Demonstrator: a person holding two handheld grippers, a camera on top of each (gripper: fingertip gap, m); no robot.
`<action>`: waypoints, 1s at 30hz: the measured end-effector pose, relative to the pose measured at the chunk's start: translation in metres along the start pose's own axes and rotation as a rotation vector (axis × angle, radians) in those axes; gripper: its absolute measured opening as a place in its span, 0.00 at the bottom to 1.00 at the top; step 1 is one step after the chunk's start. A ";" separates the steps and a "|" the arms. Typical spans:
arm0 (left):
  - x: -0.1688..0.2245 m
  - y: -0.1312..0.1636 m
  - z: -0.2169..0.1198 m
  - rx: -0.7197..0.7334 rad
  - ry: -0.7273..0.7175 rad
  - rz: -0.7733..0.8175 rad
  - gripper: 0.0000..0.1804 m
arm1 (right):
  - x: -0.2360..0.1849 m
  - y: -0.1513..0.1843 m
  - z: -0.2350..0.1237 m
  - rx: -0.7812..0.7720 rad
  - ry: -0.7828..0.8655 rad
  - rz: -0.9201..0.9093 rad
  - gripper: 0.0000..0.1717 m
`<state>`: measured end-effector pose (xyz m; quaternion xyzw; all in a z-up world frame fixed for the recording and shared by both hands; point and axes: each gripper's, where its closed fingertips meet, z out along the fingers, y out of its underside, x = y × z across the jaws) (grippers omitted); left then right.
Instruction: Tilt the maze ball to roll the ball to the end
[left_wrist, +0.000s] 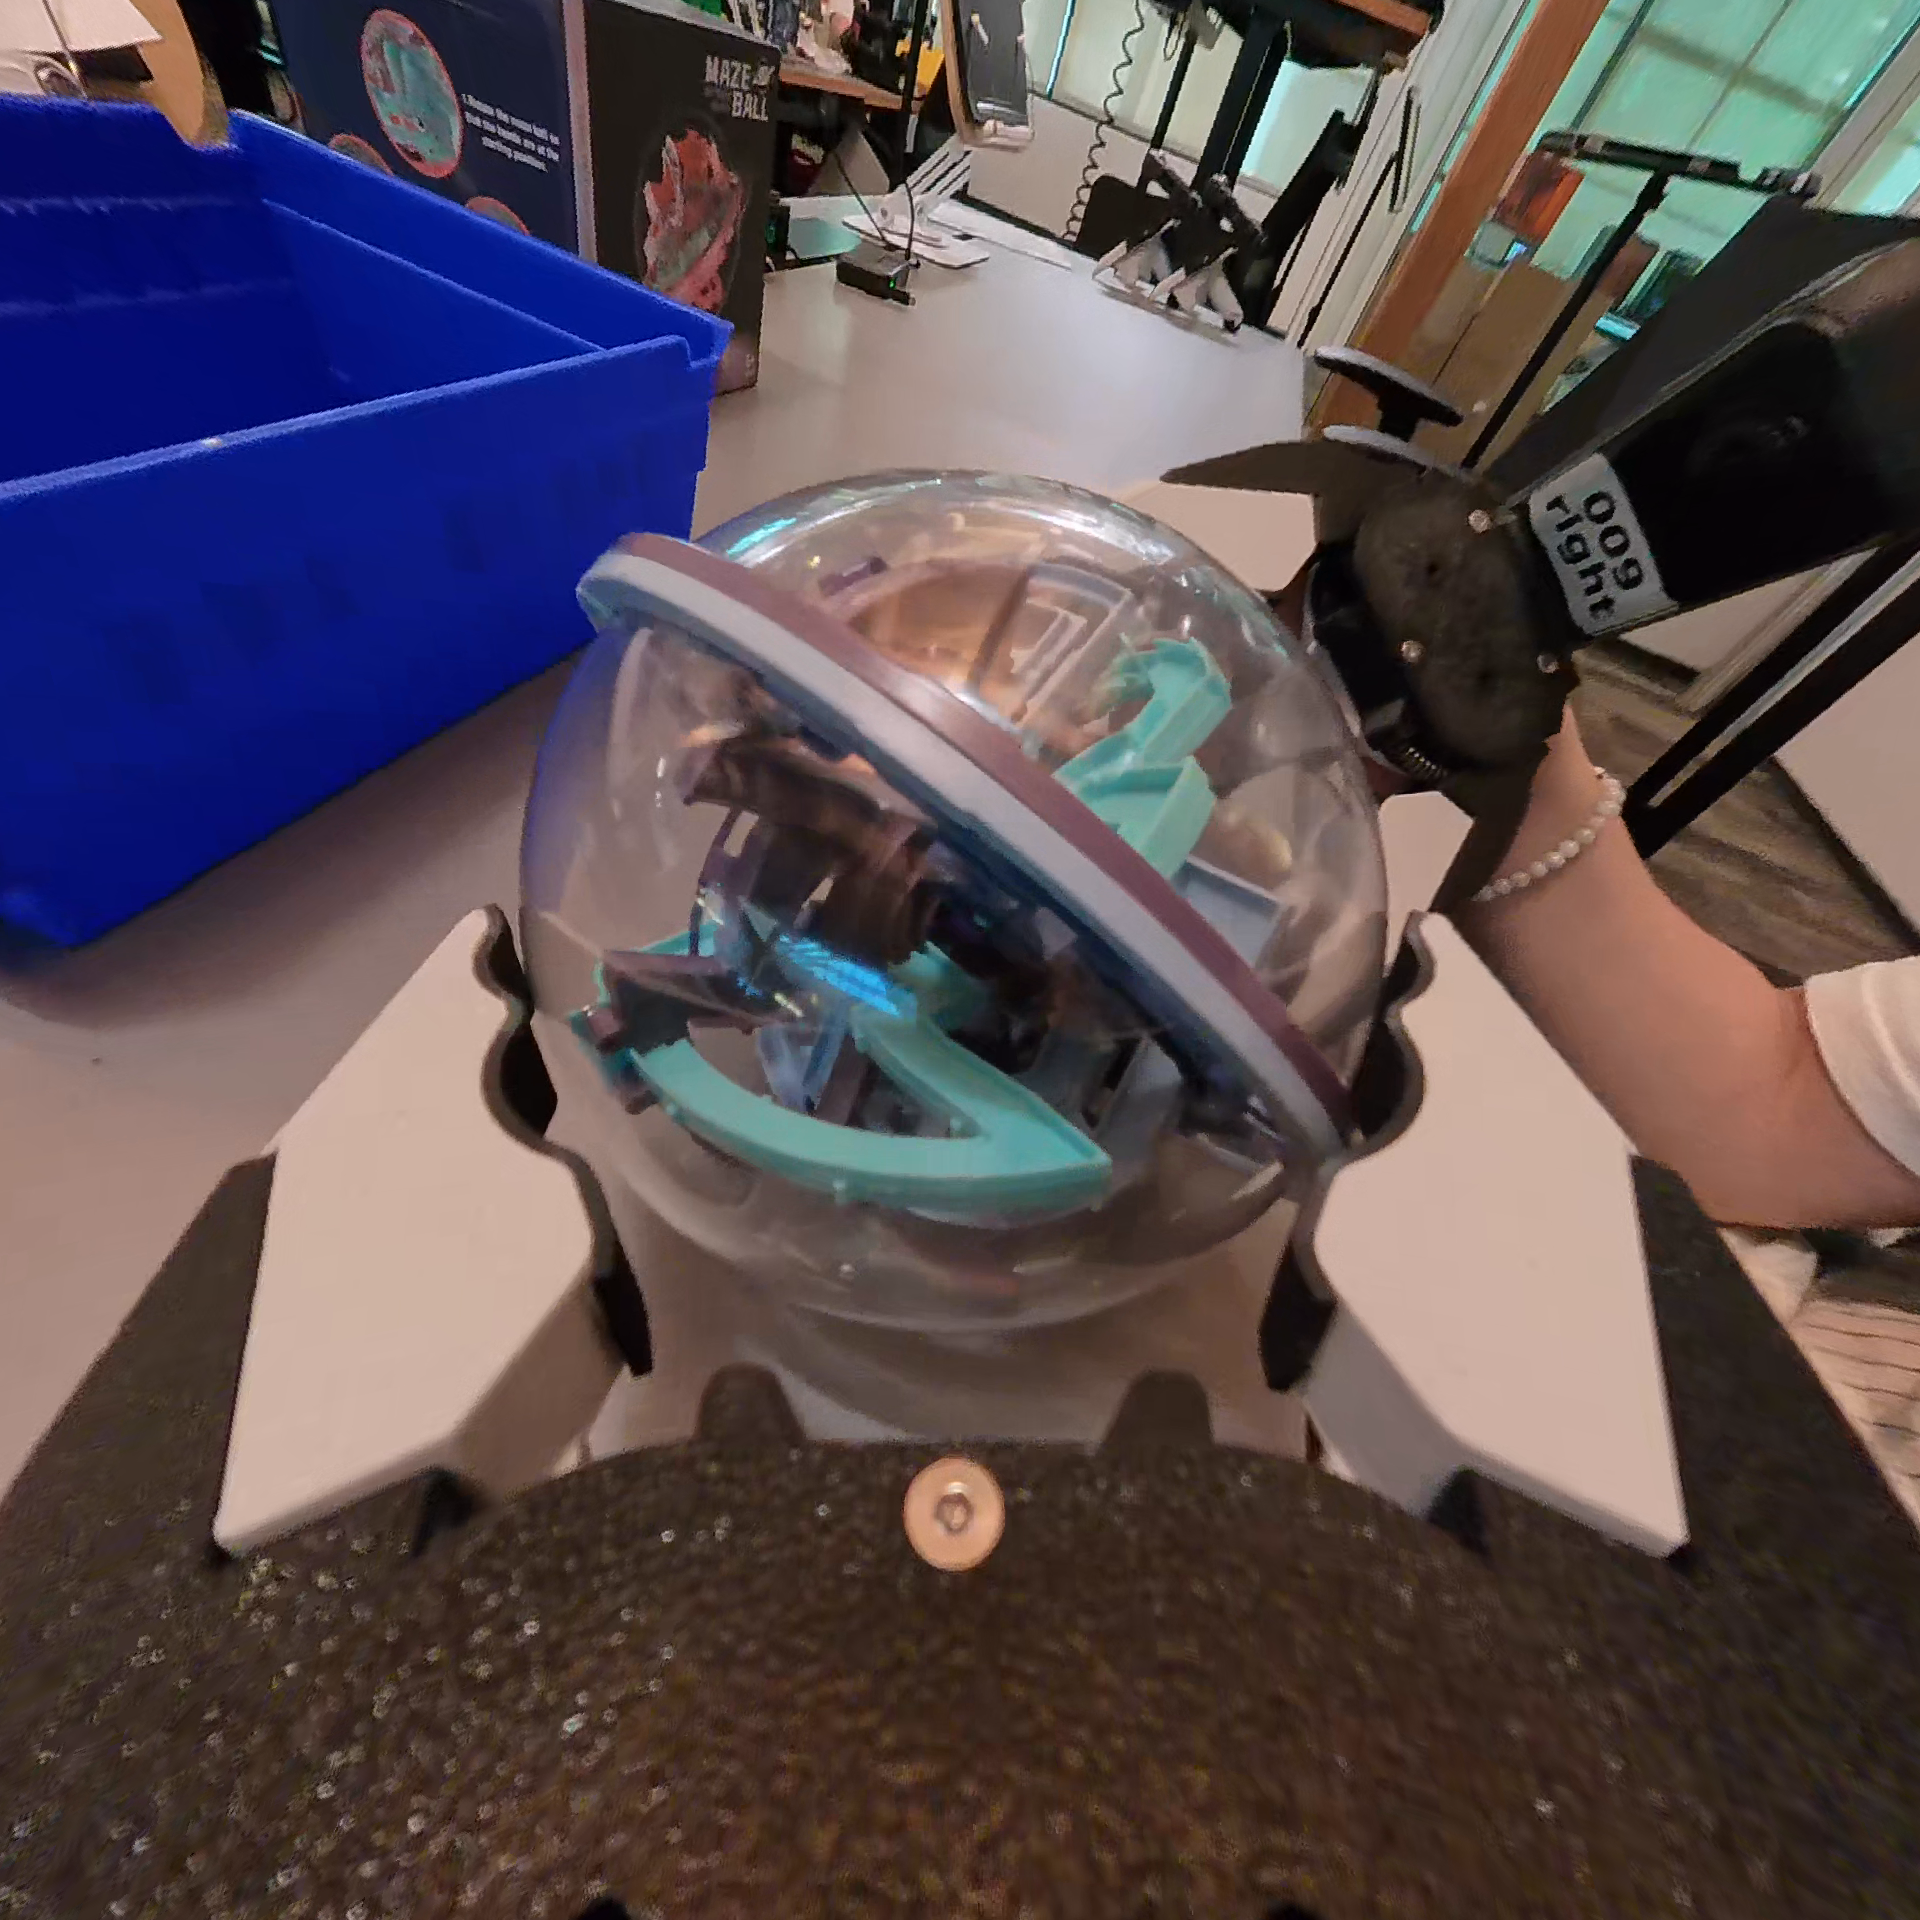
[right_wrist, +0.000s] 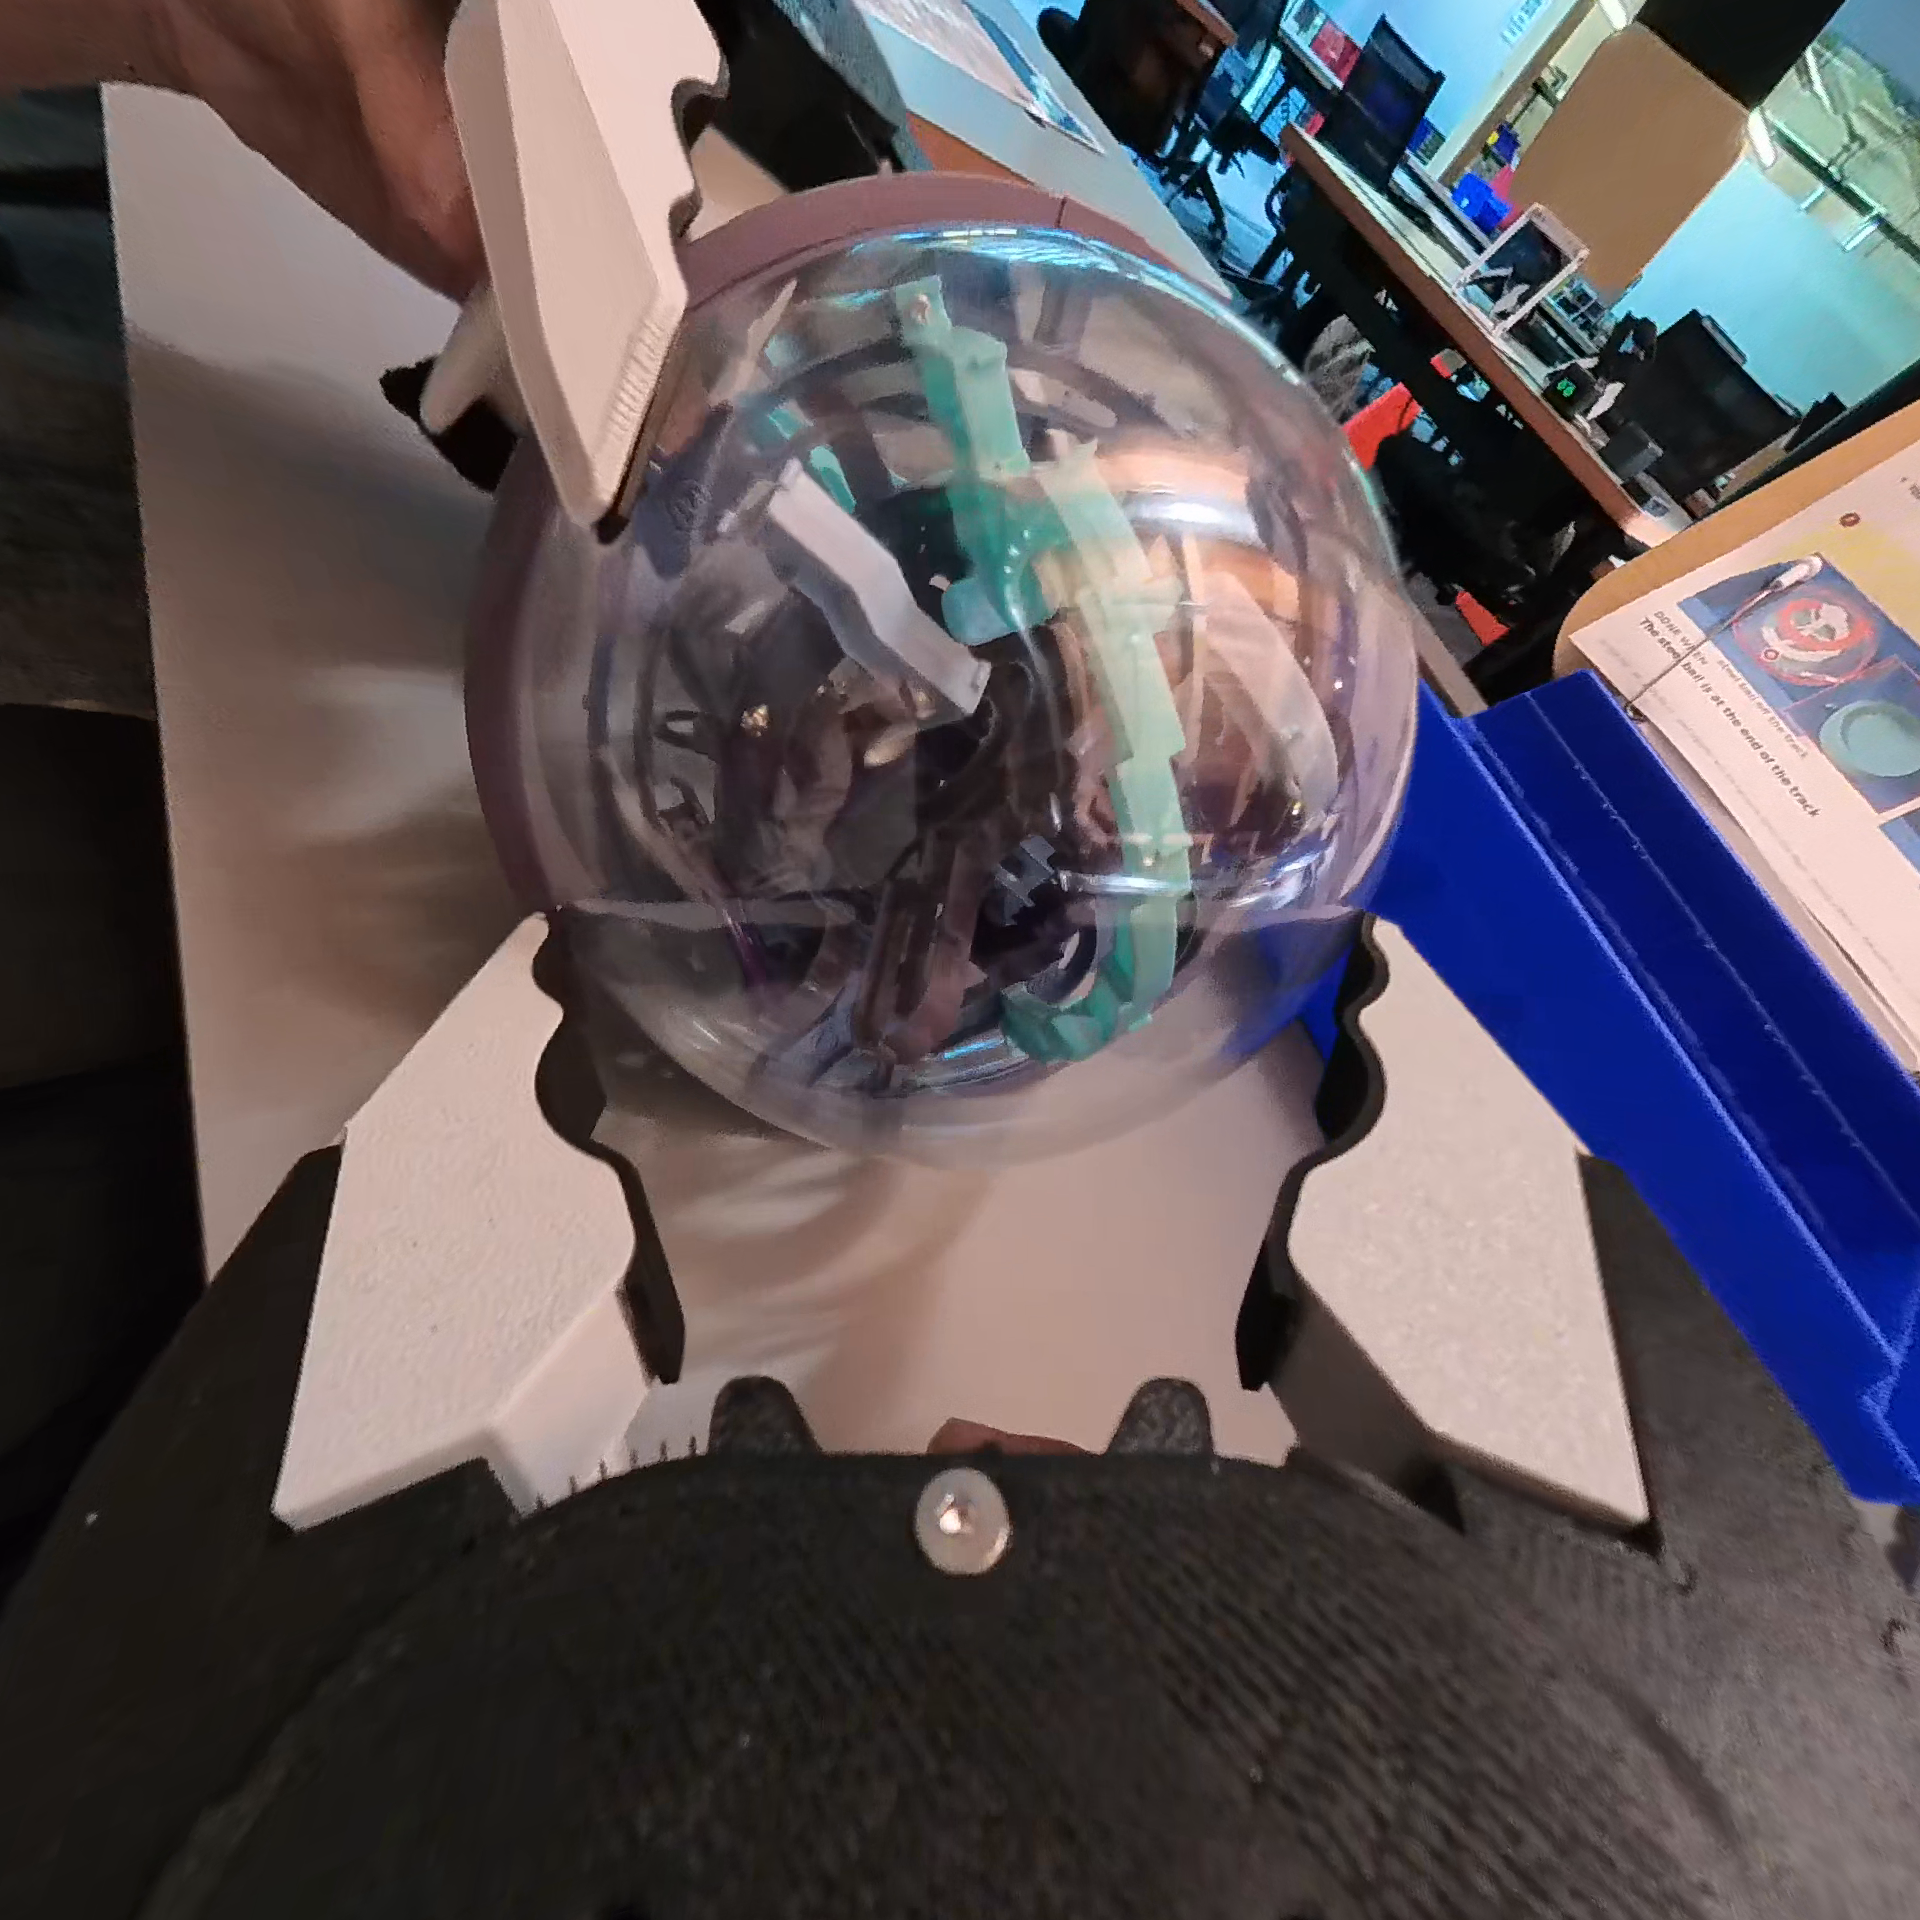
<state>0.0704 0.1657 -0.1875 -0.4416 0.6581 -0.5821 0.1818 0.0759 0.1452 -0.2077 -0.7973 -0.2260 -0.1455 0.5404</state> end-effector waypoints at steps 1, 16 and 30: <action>0.000 -0.001 0.000 0.008 0.010 -0.017 0.85 | -0.001 -0.001 0.000 0.008 -0.005 0.014 0.81; 0.014 -0.006 -0.004 0.024 0.067 0.034 0.81 | -0.009 -0.020 -0.010 0.061 -0.023 0.045 0.83; 0.032 -0.009 -0.030 0.137 0.278 0.000 0.82 | -0.018 -0.021 -0.011 0.118 -0.093 0.088 0.85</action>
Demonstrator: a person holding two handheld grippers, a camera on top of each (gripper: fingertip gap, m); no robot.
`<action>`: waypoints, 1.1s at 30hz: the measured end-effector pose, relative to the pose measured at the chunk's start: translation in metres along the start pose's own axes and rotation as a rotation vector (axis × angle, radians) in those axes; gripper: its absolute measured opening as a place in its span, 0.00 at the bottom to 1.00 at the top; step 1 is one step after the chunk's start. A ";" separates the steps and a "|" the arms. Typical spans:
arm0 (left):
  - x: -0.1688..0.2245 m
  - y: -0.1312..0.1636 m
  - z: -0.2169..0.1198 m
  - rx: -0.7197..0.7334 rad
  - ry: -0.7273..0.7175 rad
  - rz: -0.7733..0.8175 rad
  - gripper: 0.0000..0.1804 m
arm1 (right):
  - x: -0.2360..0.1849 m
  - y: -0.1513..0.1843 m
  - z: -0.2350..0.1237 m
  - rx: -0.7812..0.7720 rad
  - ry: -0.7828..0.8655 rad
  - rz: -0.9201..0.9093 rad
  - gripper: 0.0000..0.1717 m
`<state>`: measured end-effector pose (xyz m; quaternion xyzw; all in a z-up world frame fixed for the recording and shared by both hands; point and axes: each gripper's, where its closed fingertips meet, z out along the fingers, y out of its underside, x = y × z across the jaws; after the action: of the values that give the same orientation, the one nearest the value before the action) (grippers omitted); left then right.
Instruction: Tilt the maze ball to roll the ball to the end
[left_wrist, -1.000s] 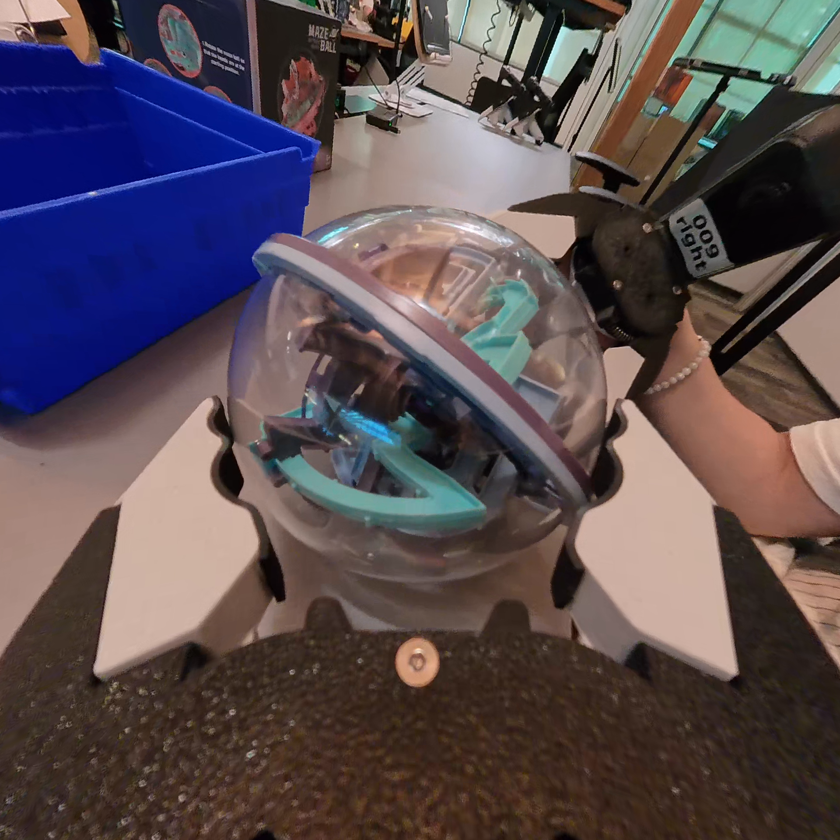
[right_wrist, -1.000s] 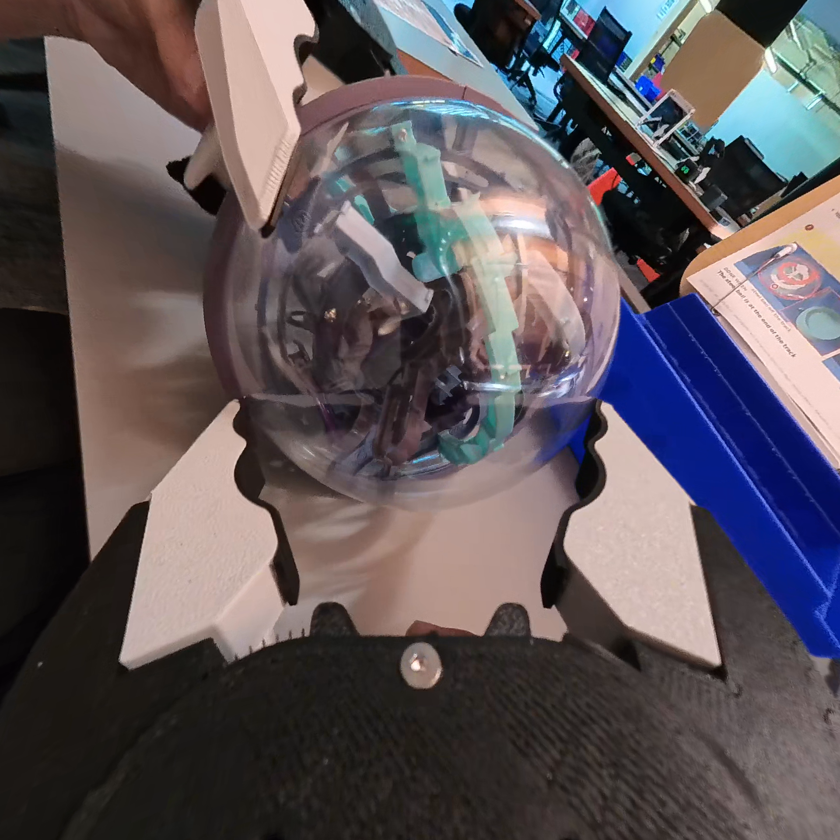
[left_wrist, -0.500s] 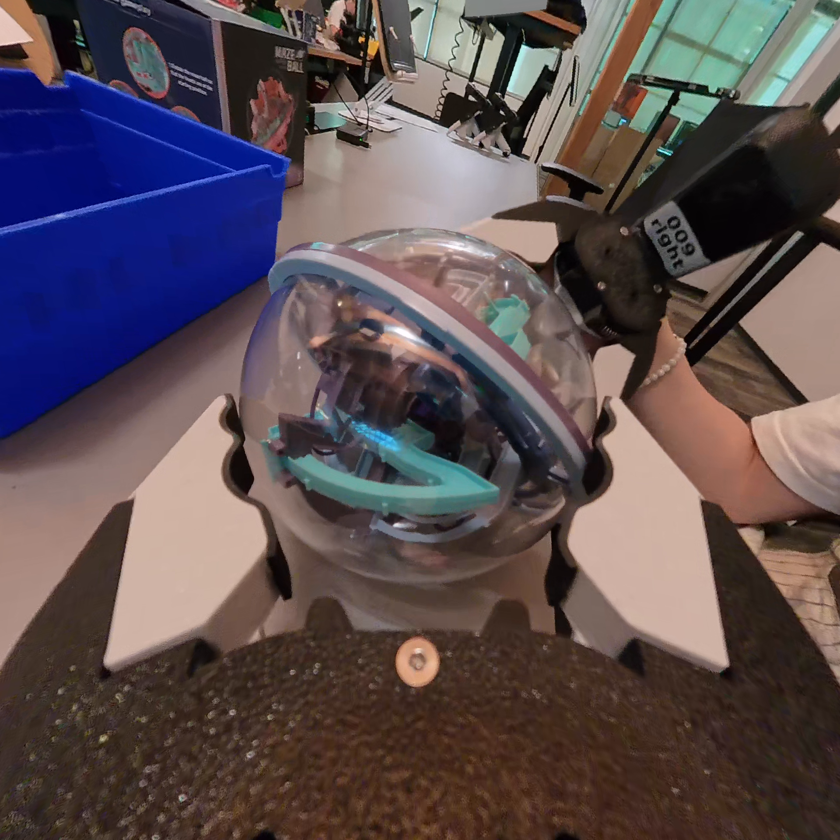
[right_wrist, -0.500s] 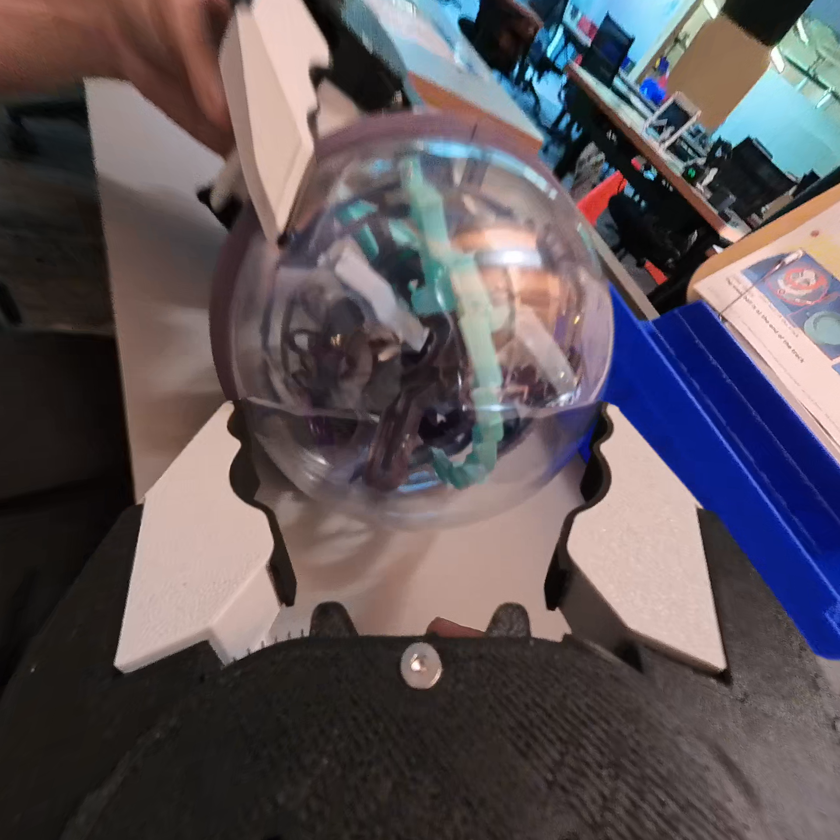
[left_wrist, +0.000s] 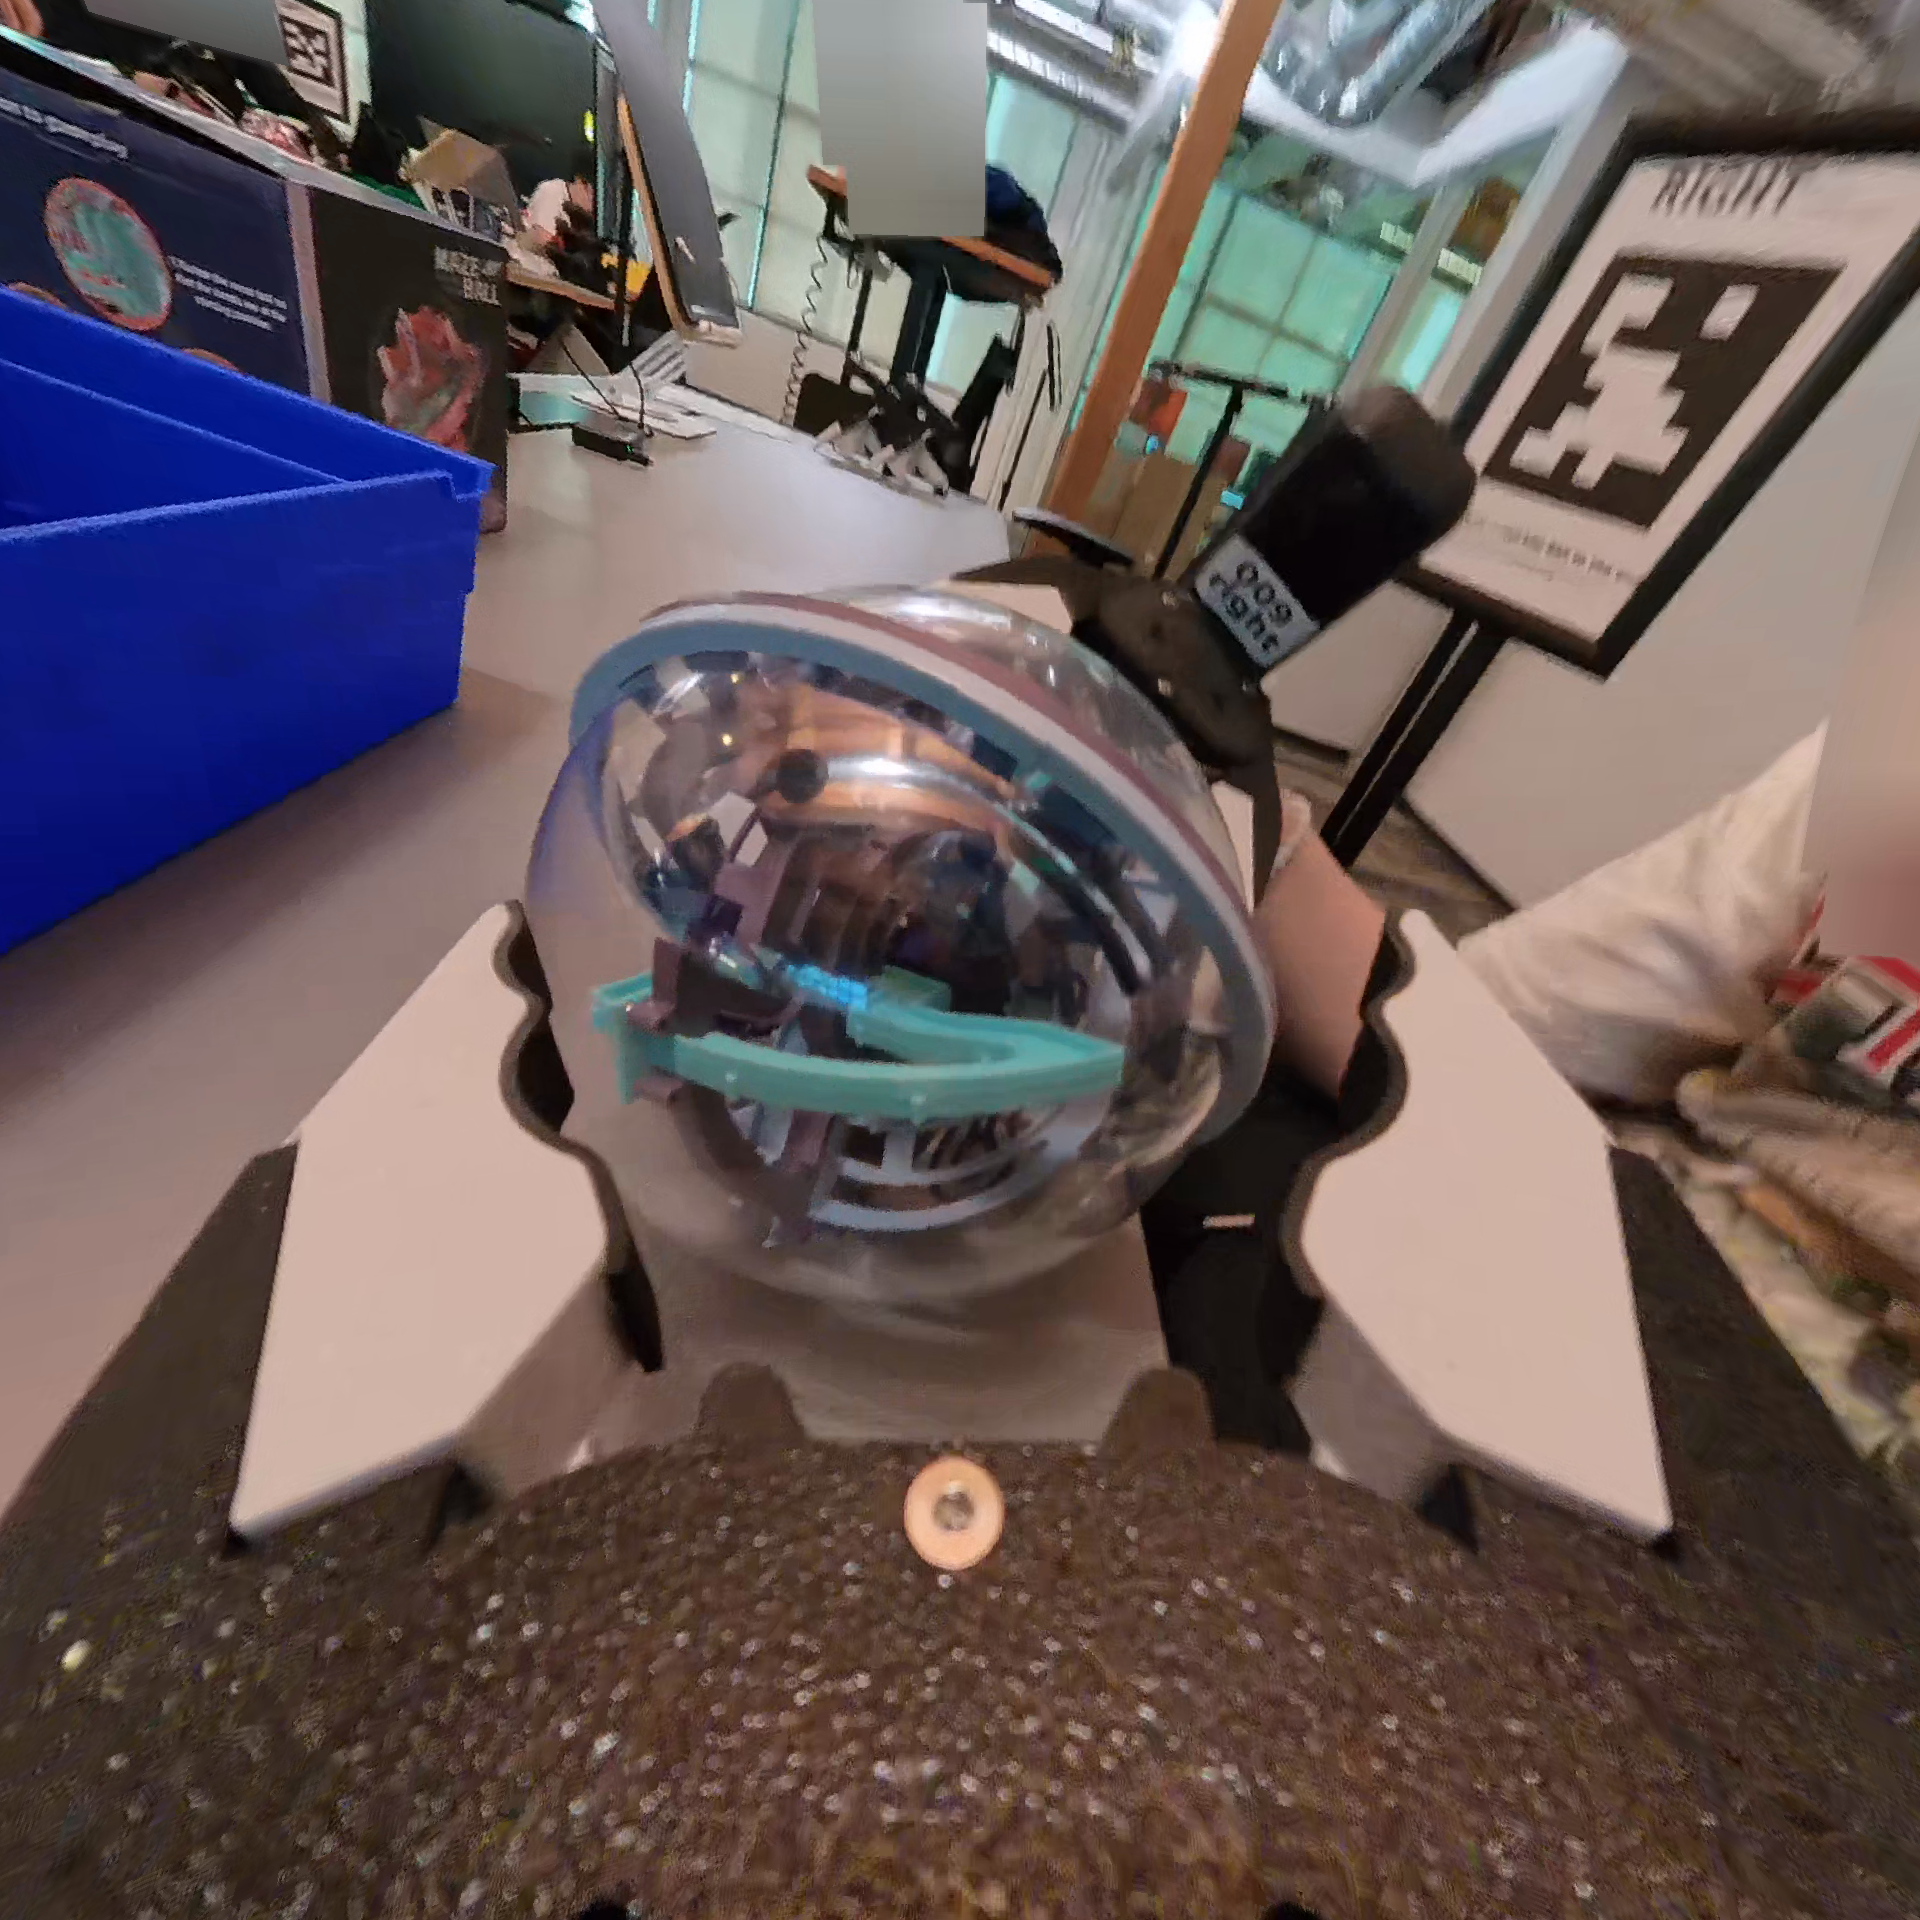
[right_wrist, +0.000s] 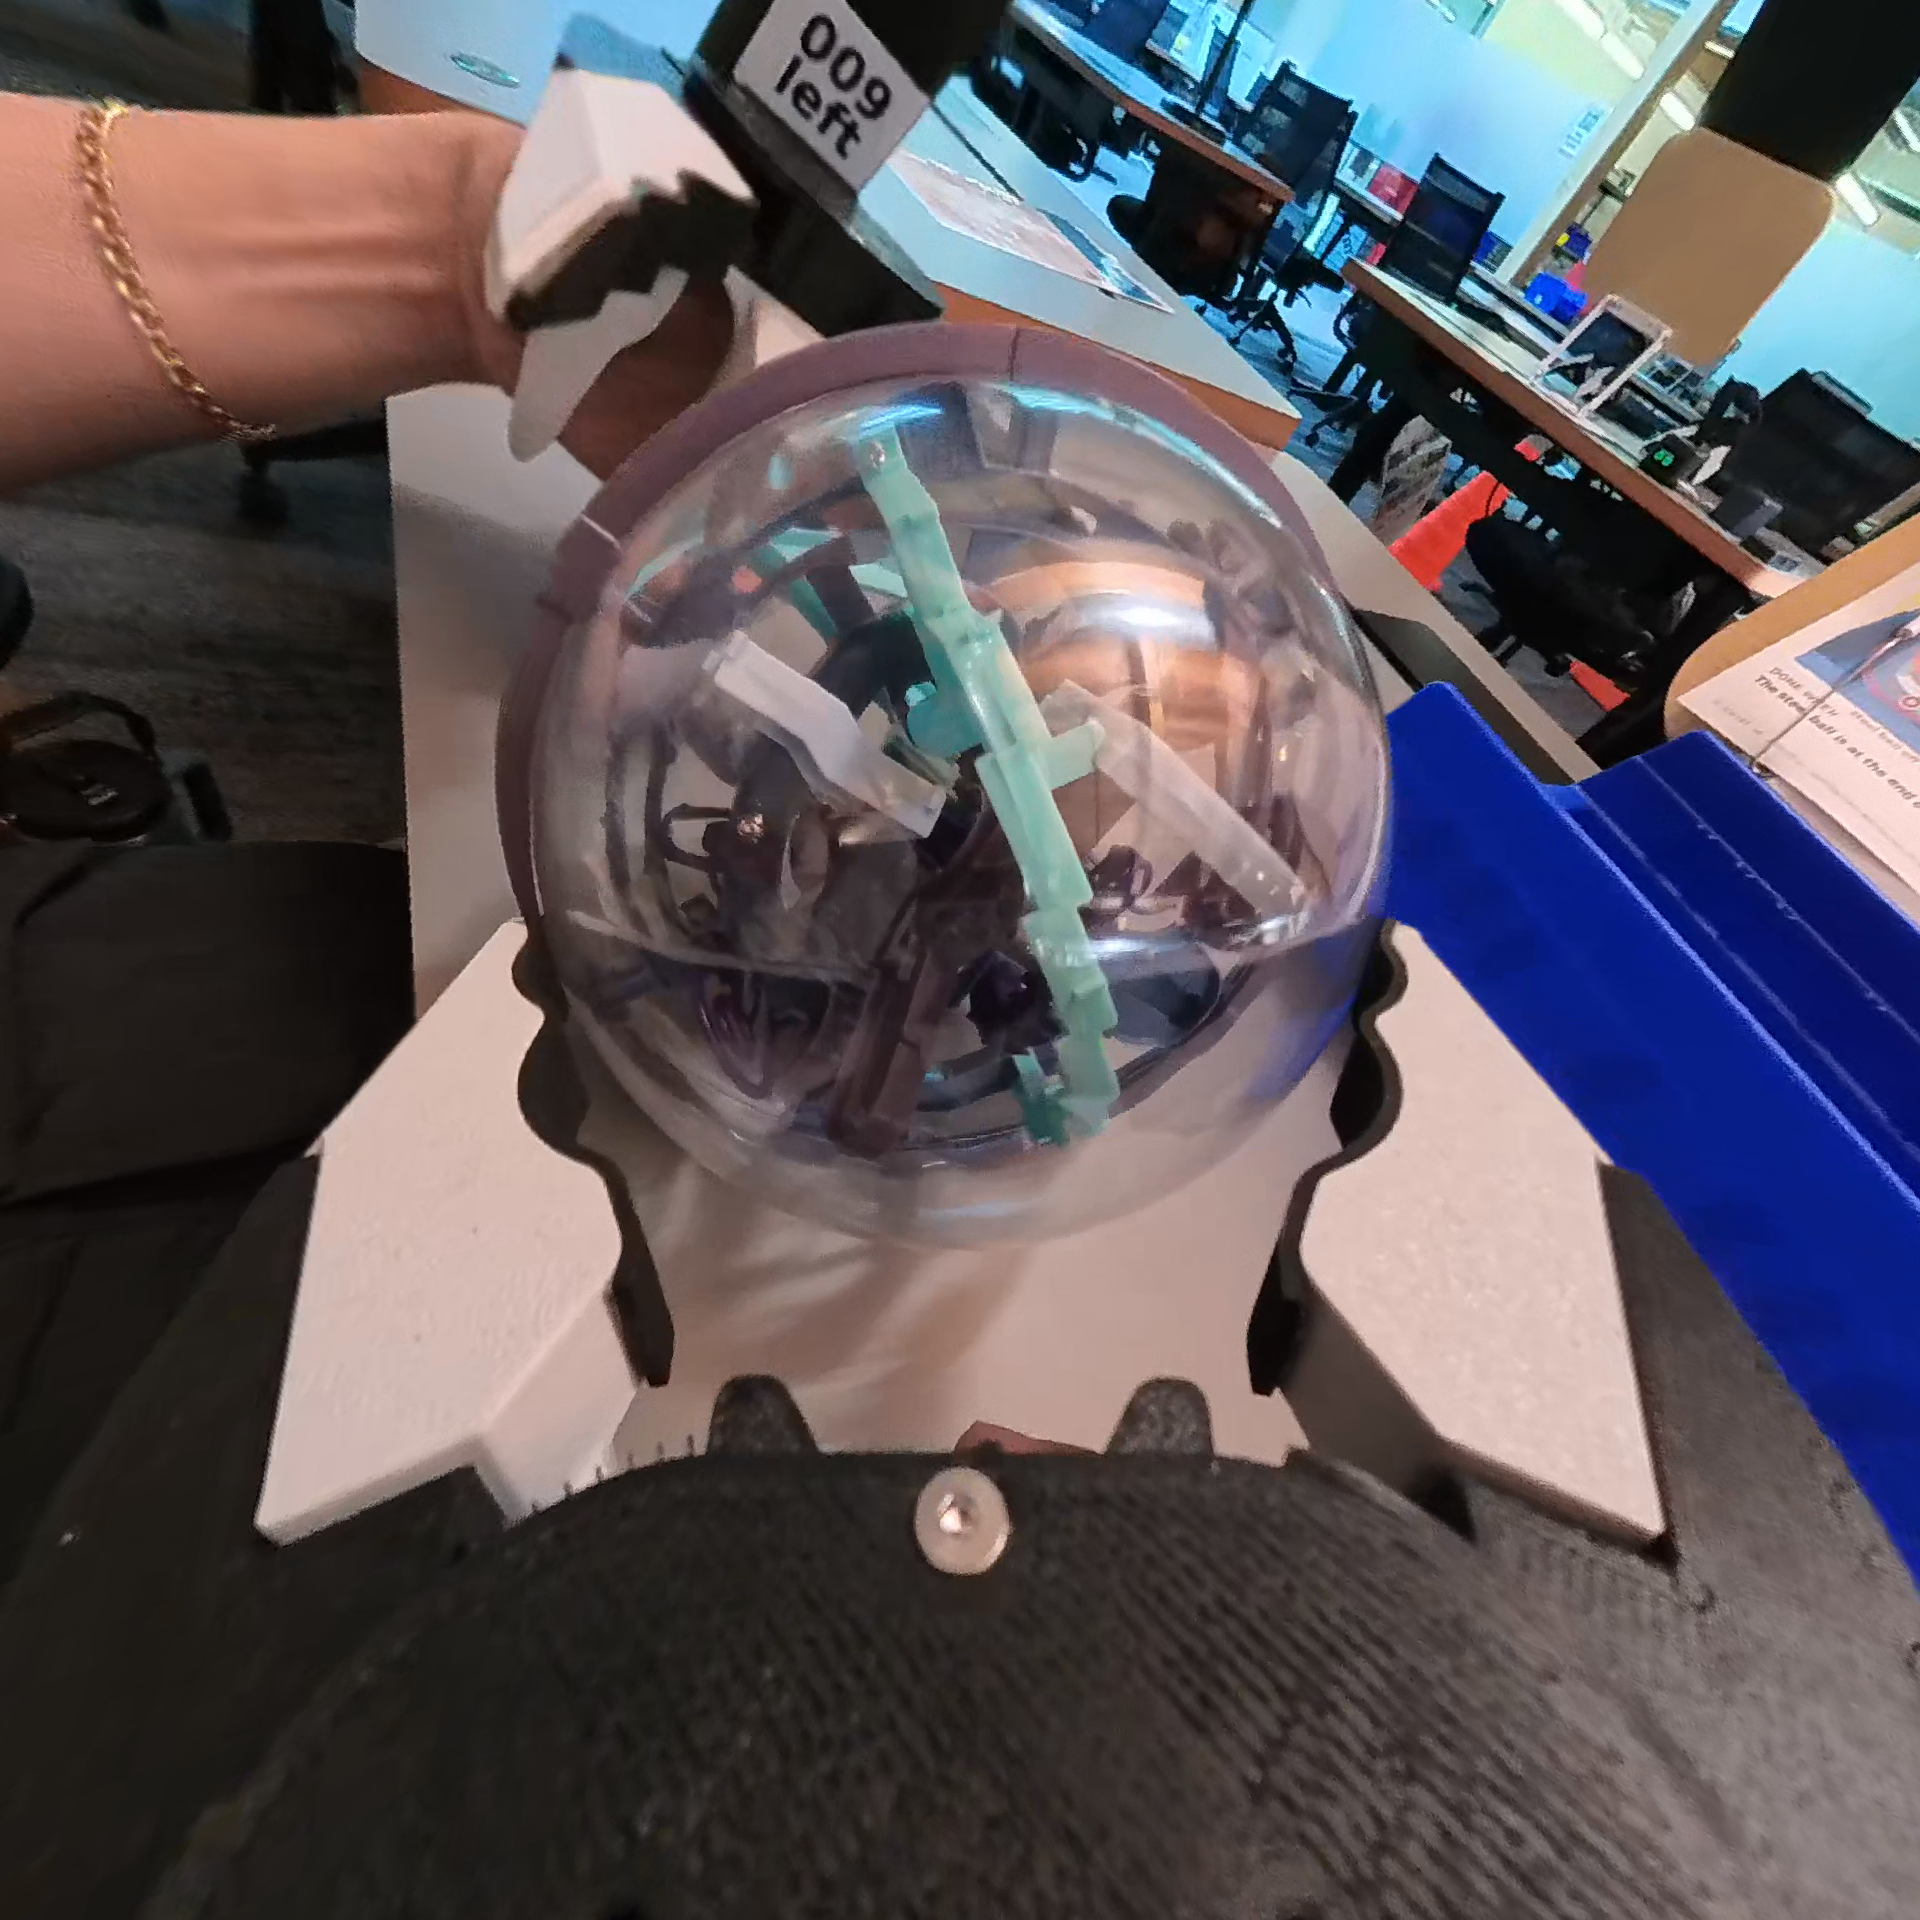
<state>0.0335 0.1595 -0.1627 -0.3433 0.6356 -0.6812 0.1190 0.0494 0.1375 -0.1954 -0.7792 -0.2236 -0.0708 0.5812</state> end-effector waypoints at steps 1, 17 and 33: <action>0.000 0.005 -0.002 -0.030 -0.008 0.043 0.82 | -0.001 0.000 0.000 0.001 -0.004 0.001 0.84; -0.017 0.029 0.012 -0.253 -0.175 0.325 0.87 | 0.005 0.016 0.012 -0.117 0.113 -0.041 0.88; -0.001 0.015 0.034 -0.262 -0.207 0.499 0.87 | 0.004 0.031 -0.004 -0.123 0.199 0.051 0.89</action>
<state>0.0511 0.1311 -0.1786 -0.2565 0.7675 -0.5043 0.3014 0.0665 0.1274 -0.2196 -0.8081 -0.1399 -0.1464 0.5531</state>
